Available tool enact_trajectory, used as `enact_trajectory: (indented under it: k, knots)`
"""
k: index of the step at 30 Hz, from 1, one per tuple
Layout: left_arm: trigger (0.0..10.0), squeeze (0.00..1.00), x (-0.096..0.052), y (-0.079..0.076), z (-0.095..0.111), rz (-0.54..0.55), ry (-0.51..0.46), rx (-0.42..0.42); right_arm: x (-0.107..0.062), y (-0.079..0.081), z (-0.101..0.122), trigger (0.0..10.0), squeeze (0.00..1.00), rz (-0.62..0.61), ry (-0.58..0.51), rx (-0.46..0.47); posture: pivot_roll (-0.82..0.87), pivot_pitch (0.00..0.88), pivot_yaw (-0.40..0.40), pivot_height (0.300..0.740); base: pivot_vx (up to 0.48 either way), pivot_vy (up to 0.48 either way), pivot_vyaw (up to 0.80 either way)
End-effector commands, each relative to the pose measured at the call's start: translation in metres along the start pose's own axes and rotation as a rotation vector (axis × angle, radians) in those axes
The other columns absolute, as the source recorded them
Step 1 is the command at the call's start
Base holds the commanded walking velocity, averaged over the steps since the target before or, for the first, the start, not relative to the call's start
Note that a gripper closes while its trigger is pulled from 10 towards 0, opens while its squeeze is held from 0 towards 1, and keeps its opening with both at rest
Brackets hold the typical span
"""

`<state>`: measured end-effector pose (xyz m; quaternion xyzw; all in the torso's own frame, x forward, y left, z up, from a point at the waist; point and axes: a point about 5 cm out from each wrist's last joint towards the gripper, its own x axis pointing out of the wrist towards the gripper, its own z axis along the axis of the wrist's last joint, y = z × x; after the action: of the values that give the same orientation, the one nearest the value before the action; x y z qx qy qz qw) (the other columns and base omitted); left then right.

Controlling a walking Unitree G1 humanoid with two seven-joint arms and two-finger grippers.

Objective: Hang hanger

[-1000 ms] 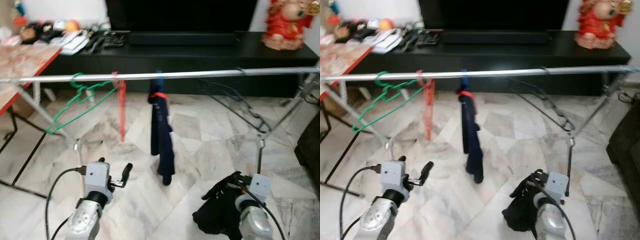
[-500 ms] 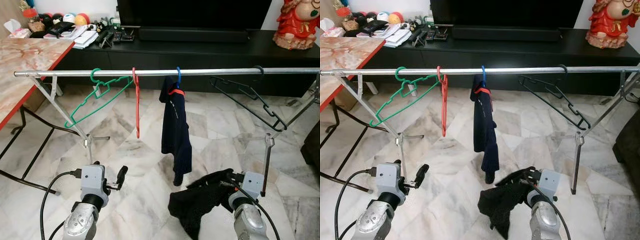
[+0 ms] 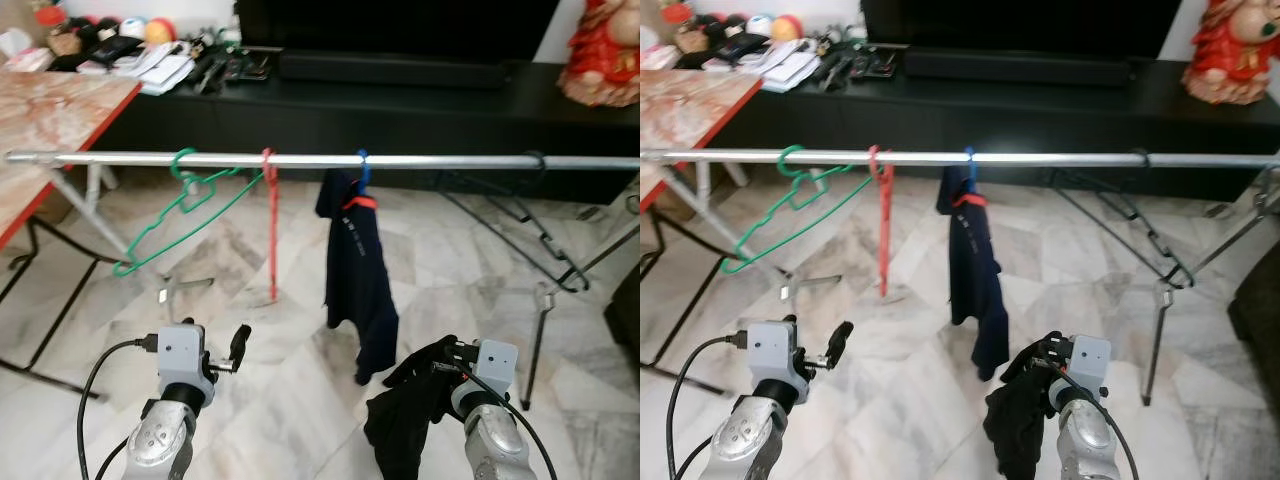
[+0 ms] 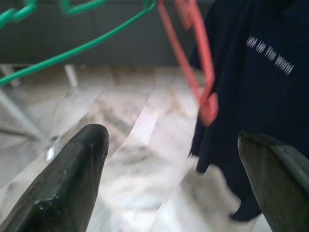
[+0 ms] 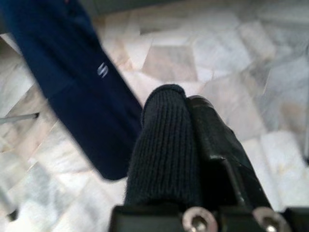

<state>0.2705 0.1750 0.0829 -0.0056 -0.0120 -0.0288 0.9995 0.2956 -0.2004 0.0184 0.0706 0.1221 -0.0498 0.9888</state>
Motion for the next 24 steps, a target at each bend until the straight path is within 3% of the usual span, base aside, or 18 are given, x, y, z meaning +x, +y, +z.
enact_trajectory:
  k: [1,4,7,11,24]
  knots:
    - [10.0,0.00,0.000,-0.006,-0.004,0.008,0.007,-0.022,0.002,-0.008,0.007,10.0,0.00,-0.003,-0.015,-0.024,-0.07,0.149,-0.027,0.740,0.296,0.000,0.00]
    - [10.0,0.00,0.002,-0.014,0.001,-0.029,-0.023,0.007,0.006,-0.013,0.016,10.0,0.00,-0.015,-0.031,-0.038,-0.07,0.150,-0.039,0.740,0.294,0.000,0.00]
    - [10.0,0.00,0.002,-0.016,0.003,-0.021,-0.034,-0.011,0.008,-0.013,0.021,10.0,0.00,-0.014,-0.048,-0.046,-0.08,0.149,-0.043,0.740,0.295,0.000,0.00]
    - [10.0,0.00,0.003,-0.018,0.010,-0.048,-0.071,0.035,0.008,-0.014,0.021,10.0,0.00,-0.020,-0.047,-0.043,-0.07,0.148,-0.051,0.740,0.293,0.000,0.00]
    - [10.0,0.00,0.004,-0.008,0.022,-0.002,-0.115,0.064,0.005,-0.005,0.010,10.0,0.00,-0.009,-0.023,-0.035,-0.05,0.159,-0.021,0.740,0.216,0.000,0.00]
